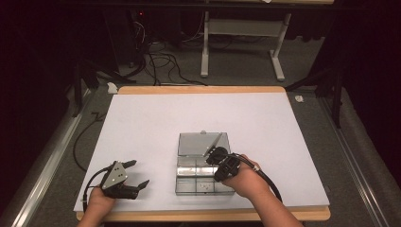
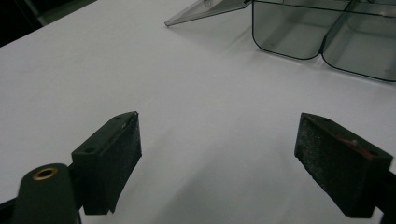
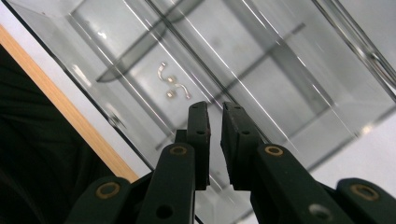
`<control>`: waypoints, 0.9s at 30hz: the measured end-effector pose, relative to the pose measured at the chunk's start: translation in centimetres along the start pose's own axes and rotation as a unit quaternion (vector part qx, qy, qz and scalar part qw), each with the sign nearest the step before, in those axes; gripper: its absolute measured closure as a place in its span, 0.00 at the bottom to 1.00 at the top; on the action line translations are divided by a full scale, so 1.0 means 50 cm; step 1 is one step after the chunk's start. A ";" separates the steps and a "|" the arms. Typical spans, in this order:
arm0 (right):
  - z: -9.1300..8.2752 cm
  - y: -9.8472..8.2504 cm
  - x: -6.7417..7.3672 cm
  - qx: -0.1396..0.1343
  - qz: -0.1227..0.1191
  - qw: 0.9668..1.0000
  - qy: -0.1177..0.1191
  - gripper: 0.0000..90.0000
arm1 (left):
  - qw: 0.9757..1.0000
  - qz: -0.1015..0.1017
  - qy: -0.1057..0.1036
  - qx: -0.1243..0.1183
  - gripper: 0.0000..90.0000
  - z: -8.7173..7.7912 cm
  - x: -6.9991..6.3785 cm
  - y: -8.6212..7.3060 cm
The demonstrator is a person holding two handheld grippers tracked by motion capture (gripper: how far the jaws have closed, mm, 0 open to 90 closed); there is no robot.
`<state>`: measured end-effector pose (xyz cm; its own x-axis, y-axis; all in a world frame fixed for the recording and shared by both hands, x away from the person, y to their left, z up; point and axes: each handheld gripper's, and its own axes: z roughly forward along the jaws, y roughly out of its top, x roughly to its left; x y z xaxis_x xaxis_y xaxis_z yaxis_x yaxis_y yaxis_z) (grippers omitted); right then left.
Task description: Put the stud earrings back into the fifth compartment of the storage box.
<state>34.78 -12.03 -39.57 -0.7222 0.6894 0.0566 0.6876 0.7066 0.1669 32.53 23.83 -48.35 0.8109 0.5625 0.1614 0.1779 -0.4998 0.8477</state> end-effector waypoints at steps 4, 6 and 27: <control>-0.010 -0.018 -0.011 0.000 0.021 1.000 -0.006 0.92 | 1.000 -0.005 0.000 0.003 0.17 0.001 0.002 0.000; -0.017 -0.034 -0.024 -0.003 0.038 0.999 -0.010 0.92 | 1.000 0.000 0.000 0.000 0.17 0.000 0.000 0.000; -0.012 -0.161 -0.115 -0.020 0.104 0.994 -0.022 0.86 | 1.000 -0.003 -0.002 0.001 0.17 0.000 0.002 0.000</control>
<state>33.38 -21.77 -40.66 -0.5598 0.8271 0.0506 0.8177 0.5415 0.1954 32.59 23.87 -48.34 0.8120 0.5631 0.1535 0.1845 -0.4972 0.8478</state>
